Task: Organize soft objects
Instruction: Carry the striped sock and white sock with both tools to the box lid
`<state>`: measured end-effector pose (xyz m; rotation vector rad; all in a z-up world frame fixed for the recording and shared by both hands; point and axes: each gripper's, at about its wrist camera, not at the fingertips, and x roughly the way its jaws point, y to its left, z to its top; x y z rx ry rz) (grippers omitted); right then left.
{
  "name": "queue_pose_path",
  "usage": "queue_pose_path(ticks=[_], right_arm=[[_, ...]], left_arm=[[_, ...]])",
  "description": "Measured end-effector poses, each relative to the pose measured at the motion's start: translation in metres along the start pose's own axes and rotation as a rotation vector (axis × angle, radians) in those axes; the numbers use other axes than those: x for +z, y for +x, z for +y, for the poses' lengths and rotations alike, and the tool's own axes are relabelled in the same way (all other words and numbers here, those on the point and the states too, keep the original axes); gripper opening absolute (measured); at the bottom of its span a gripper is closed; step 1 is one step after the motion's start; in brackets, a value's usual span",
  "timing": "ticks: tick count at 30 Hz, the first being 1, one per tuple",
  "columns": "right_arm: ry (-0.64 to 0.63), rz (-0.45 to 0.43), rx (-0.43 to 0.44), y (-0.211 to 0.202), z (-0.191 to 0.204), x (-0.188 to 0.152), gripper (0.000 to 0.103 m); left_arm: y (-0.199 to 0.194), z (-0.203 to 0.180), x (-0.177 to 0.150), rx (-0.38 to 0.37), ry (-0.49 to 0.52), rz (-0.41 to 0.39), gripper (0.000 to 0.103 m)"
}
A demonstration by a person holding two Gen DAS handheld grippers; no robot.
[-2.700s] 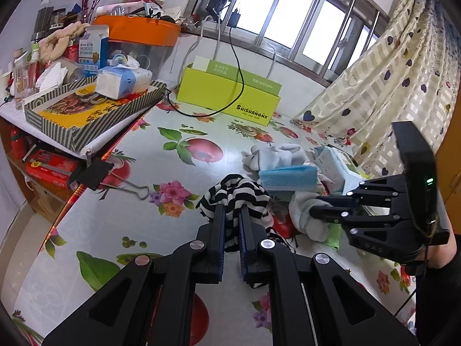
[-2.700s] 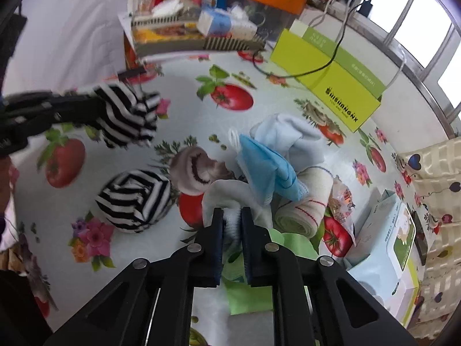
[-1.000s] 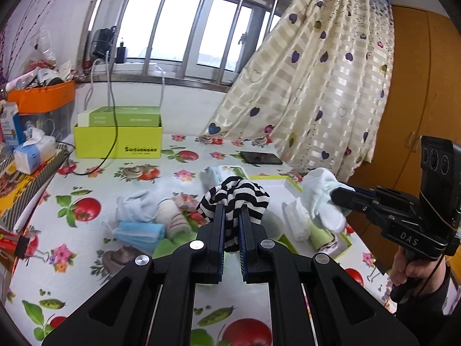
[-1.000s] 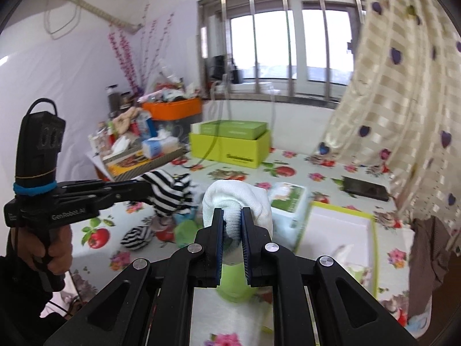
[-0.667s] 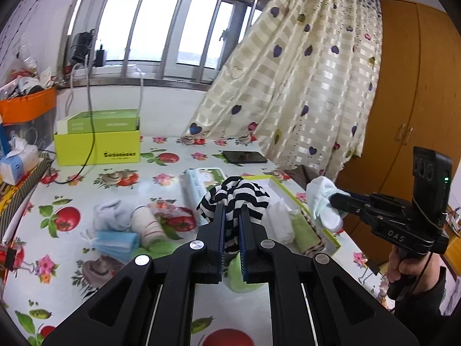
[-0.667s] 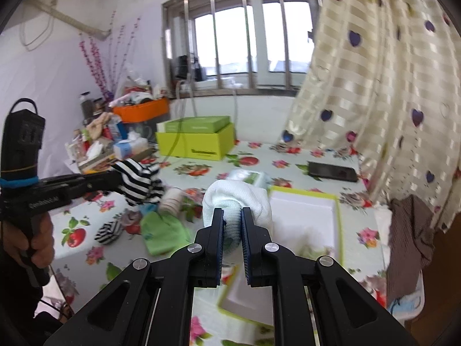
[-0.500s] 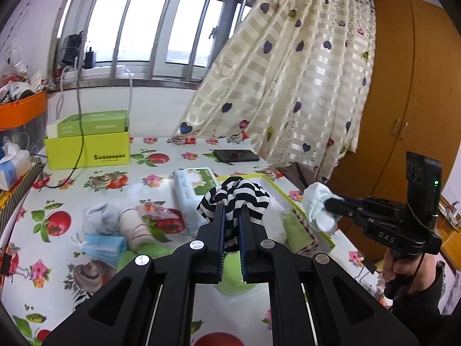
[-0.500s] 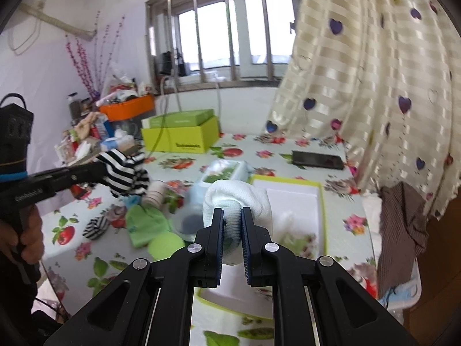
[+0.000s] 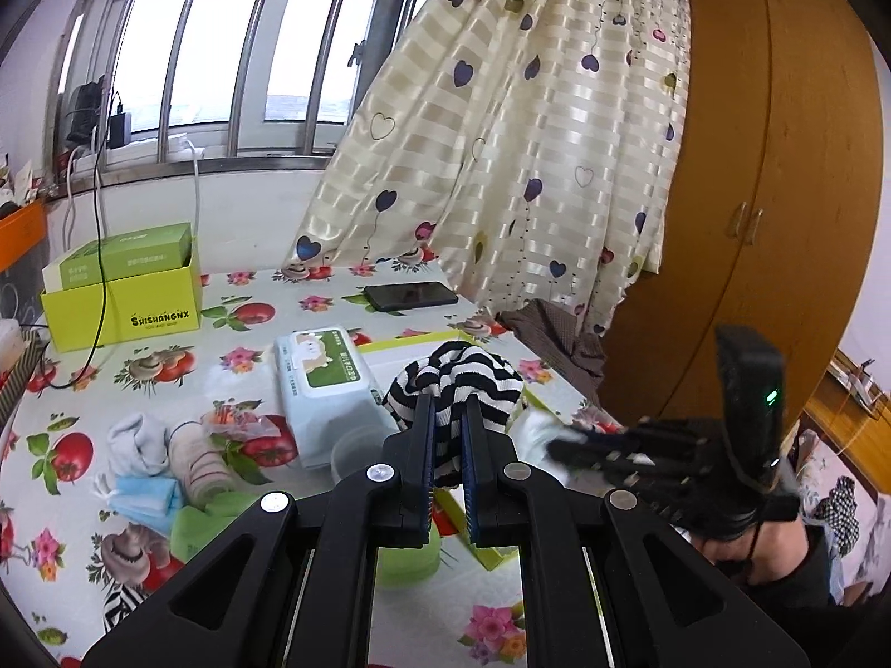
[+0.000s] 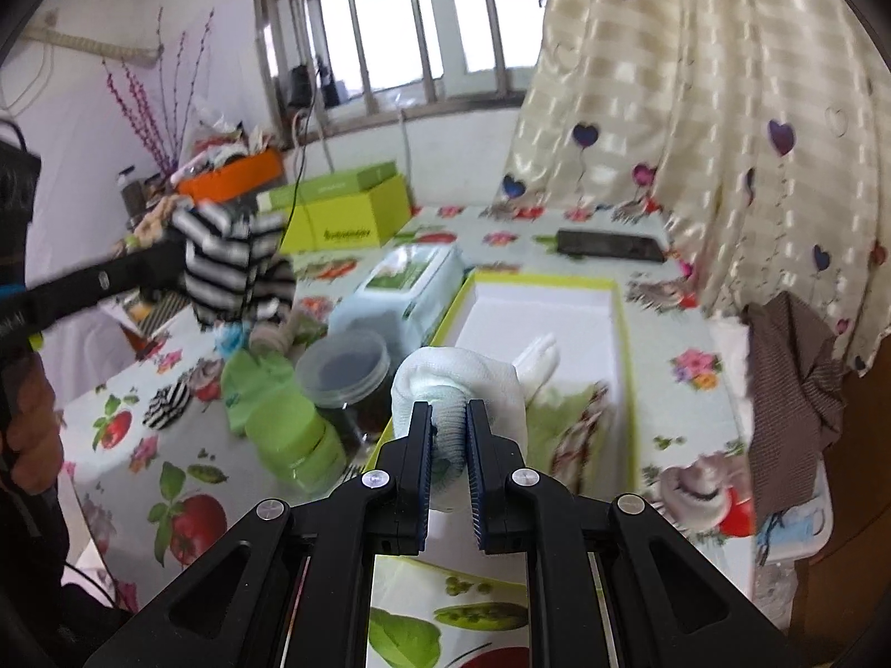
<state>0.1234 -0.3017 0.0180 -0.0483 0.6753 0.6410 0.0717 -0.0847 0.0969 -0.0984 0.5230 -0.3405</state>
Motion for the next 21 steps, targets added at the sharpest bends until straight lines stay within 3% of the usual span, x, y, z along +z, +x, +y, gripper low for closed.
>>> queue_pose_path(ticks=[13,16,18,21], right_arm=[[0.007,0.104,0.069,0.036,-0.004,-0.022,0.013],[-0.003,0.081,0.072,0.027,-0.003,-0.02,0.022],[-0.003,0.051,0.069,0.018,-0.004,-0.017,0.042],[0.002,-0.006,0.068,0.002,-0.009,-0.013,0.047]], left_arm=[[0.029,-0.011,0.0,0.004,0.013,0.05,0.009],[0.038,-0.014,0.001,0.006,0.015,0.062,0.009],[0.044,-0.016,0.002,0.008,0.014,0.067,0.009],[0.058,-0.019,0.003,0.013,0.011,0.083,0.009]])
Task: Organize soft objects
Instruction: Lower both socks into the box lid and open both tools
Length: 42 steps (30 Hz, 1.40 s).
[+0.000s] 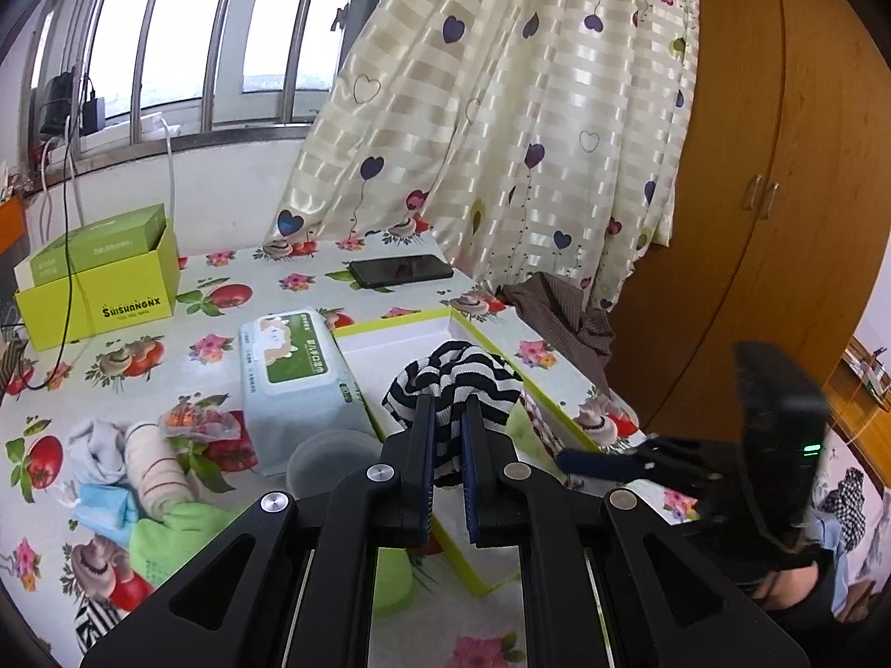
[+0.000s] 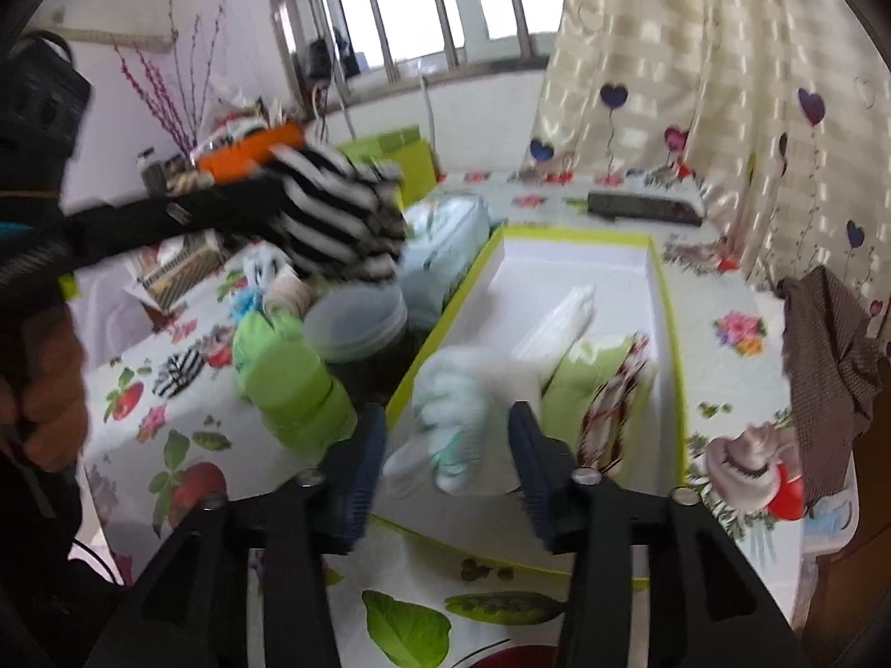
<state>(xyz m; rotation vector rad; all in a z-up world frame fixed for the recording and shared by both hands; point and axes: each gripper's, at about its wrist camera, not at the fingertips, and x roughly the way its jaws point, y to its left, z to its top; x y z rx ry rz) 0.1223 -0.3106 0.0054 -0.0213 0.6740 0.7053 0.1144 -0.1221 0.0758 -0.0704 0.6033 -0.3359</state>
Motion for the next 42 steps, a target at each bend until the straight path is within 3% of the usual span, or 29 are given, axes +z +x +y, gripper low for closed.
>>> queue_pose_path(ticks=[7,15,21,26,42], right_arm=[[0.019,-0.028,0.008,-0.01,-0.014,-0.001,0.047],[0.05,0.0,0.015,-0.001,-0.028,-0.009,0.047],[0.068,0.04,-0.009,0.007,-0.034,-0.014,0.048],[0.062,0.069,-0.046,0.013,-0.029,-0.015,0.056],[0.038,0.156,-0.203,0.041,-0.005,-0.01,0.06]], left_arm=[[0.038,-0.008,0.002,0.027,-0.004,0.053,0.009],[0.081,-0.015,0.004,0.061,0.009,0.116,0.009],[0.107,-0.014,-0.005,0.012,-0.012,0.213,0.016],[0.098,-0.015,-0.009,-0.008,-0.01,0.205,0.042],[0.032,0.01,-0.012,-0.028,-0.057,0.107,0.042]])
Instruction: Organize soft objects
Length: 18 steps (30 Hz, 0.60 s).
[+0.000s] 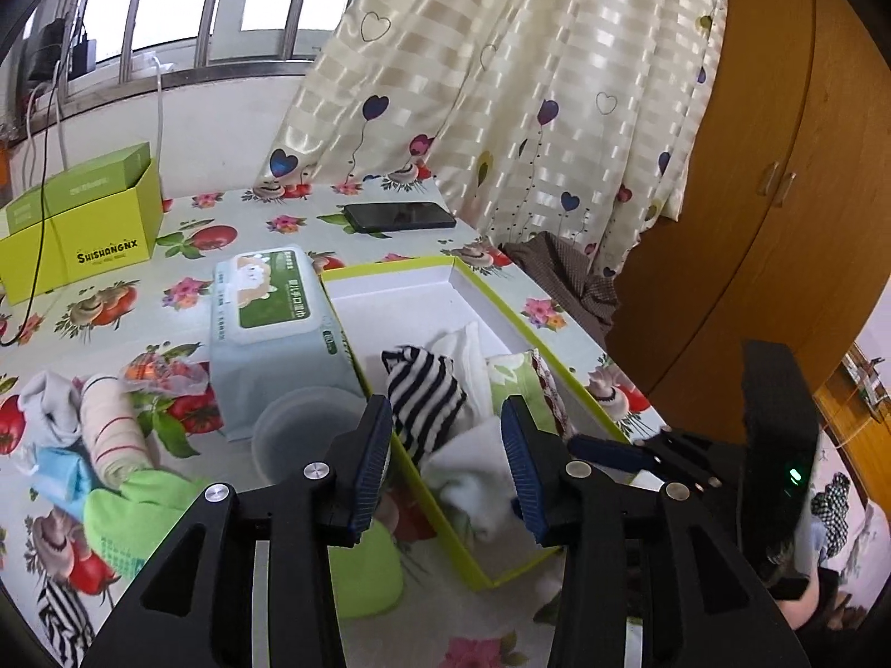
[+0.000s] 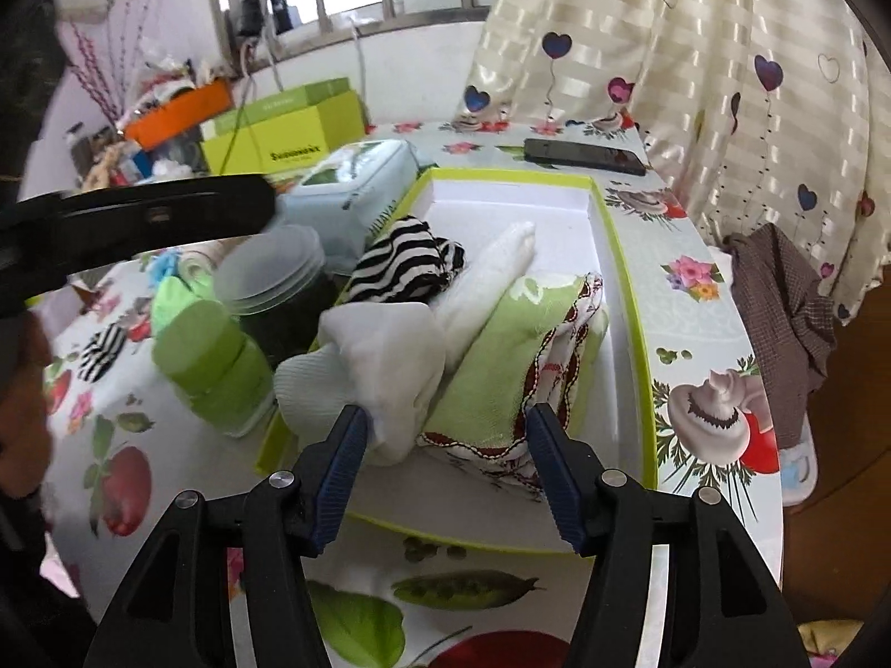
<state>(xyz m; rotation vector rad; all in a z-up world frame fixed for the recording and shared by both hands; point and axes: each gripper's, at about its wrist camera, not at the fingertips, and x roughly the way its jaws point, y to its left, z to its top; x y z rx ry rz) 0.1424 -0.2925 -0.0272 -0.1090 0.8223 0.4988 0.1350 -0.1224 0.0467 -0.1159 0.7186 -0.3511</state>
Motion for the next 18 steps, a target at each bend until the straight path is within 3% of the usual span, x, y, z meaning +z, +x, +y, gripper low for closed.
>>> queue_pose_path(ticks=[18], right_arm=[[-0.008,0.028,0.004,0.036,-0.009,0.041,0.06]], left_arm=[[-0.027,0.017,-0.013,-0.012,-0.016,-0.036,0.042]])
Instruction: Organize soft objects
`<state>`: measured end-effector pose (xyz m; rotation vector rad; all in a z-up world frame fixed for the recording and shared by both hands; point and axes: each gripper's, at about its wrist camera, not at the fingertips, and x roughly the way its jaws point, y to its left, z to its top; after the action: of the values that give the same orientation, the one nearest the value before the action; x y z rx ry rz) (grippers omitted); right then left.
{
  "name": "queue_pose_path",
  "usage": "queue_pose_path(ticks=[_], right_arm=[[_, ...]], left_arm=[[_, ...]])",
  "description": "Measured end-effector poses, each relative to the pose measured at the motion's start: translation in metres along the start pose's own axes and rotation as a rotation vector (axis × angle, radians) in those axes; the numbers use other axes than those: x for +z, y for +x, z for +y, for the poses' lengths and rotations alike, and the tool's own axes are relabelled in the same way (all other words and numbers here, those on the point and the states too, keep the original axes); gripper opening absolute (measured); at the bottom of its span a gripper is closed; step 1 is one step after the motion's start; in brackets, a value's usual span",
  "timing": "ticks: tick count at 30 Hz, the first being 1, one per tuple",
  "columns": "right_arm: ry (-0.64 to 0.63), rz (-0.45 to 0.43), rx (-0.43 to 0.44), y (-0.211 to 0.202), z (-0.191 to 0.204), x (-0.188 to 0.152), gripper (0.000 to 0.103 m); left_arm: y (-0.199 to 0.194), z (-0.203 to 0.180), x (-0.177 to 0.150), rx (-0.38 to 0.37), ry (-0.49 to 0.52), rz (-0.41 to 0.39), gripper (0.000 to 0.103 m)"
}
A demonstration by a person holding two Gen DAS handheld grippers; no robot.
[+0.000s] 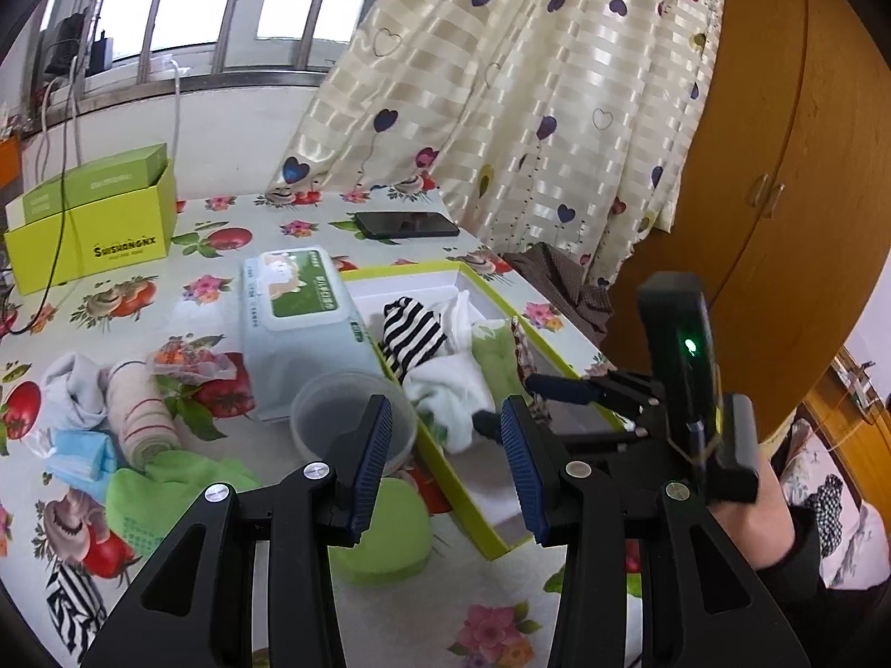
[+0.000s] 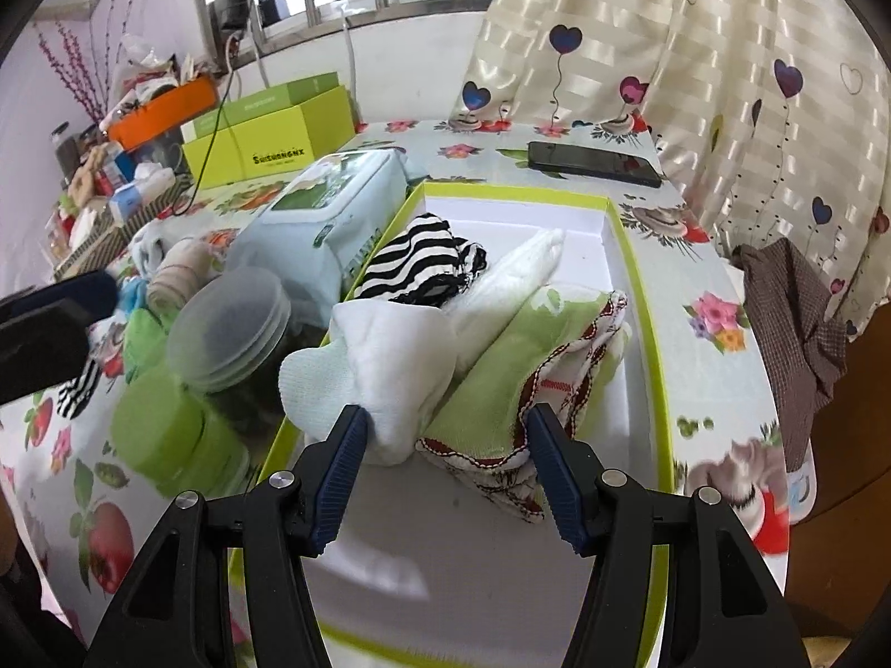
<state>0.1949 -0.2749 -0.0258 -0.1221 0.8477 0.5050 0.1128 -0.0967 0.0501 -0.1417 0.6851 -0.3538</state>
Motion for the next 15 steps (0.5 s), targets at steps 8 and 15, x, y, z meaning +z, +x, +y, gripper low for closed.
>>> queue_pose_path(ticks=[8,15], right_arm=[[-0.008,0.008,0.005,0.02,-0.007,0.025,0.06],[-0.001,-0.015,0.008,0.012,-0.006,0.028,0.06]], left_arm=[[-0.014,0.022,-0.002,0.034,-0.04,-0.026,0.042],[-0.025,0.034,-0.006,0.06,-0.065,-0.044,0.042]])
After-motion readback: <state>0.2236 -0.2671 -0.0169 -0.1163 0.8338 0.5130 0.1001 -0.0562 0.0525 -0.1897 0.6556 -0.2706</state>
